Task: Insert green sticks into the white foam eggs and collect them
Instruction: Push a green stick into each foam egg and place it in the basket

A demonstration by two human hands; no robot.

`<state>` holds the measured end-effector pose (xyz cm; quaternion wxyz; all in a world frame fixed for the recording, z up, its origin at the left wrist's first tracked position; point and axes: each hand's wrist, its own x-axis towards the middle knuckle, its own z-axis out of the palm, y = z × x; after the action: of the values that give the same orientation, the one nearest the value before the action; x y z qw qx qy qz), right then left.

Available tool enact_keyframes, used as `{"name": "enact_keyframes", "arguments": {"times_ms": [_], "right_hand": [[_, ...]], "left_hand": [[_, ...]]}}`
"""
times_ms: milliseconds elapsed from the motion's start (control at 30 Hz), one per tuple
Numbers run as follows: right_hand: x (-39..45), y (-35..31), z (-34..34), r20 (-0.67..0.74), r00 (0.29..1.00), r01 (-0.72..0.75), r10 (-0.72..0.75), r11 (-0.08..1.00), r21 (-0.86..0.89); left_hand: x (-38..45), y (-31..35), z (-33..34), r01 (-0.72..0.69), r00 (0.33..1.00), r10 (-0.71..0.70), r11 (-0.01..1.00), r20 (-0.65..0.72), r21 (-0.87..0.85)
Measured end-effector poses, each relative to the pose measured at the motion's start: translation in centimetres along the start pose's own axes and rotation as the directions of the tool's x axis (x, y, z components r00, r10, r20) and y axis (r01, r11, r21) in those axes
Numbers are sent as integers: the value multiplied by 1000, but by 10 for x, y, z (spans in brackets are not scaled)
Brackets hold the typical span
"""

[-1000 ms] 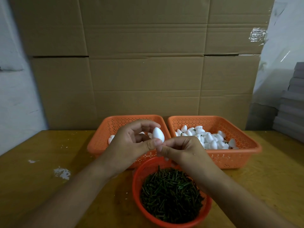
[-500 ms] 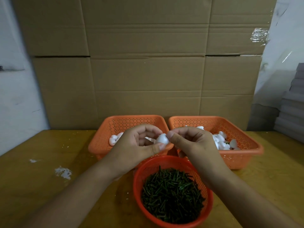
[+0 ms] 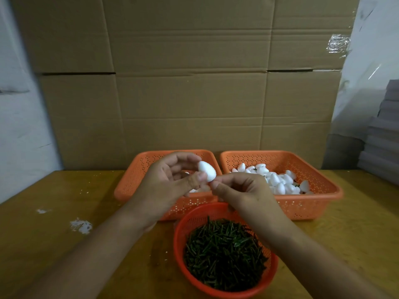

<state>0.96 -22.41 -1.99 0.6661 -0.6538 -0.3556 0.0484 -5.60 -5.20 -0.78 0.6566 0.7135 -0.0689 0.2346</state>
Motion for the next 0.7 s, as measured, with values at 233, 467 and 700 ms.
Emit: {"name": "enact_keyframes", "arguments": {"times_ms": [233, 467, 700], "right_hand": [[-2, 1, 5, 46, 999, -25, 27, 998, -54], [-1, 0, 3, 21, 997, -74, 75, 997, -36], [2, -1, -2, 3, 992, -123, 123, 992, 2]], "left_hand": [[-3, -2, 5, -43, 997, 44, 999, 64, -14], [-1, -4, 2, -29, 999, 29, 999, 20, 46], [-1, -6, 2, 1, 1000, -1, 998, 3, 58]]}}
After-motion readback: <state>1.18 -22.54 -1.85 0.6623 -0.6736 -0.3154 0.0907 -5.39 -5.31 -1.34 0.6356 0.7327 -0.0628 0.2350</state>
